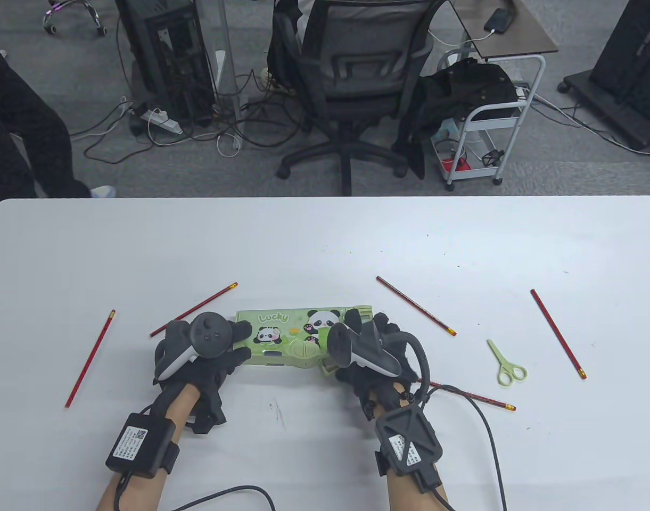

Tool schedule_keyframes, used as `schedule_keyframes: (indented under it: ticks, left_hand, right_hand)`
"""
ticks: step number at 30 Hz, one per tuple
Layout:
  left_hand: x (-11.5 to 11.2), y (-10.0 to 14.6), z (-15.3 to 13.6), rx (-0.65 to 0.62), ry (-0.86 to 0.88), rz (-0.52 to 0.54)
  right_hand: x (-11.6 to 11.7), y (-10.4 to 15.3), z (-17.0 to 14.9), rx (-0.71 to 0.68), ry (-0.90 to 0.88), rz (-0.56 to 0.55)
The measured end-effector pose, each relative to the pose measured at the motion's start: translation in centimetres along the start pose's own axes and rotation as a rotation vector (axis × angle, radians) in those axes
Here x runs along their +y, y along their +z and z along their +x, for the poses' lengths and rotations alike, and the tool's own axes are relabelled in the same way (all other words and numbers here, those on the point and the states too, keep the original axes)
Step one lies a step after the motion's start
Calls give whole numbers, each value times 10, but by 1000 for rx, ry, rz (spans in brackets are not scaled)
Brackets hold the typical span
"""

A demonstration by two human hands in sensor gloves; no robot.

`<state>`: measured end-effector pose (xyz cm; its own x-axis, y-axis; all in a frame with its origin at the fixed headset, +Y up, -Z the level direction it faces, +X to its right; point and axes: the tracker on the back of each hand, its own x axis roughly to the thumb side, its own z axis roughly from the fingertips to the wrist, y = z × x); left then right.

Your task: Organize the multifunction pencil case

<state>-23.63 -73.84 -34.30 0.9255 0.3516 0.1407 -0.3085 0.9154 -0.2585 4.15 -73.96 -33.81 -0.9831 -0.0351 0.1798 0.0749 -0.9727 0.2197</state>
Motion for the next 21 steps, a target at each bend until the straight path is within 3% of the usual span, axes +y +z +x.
schedule_keyframes:
  ticks: [12, 17, 21]
  left_hand:
    - [1, -2, 2, 15, 19, -25]
    - [0, -2, 3, 17, 24, -20]
    - [1, -2, 4, 21, 15, -26]
  right_hand:
    - [6, 2, 5, 97, -84, -199]
    - [7, 4, 8, 118, -50, -243]
    - [7, 3, 14, 106, 87, -268]
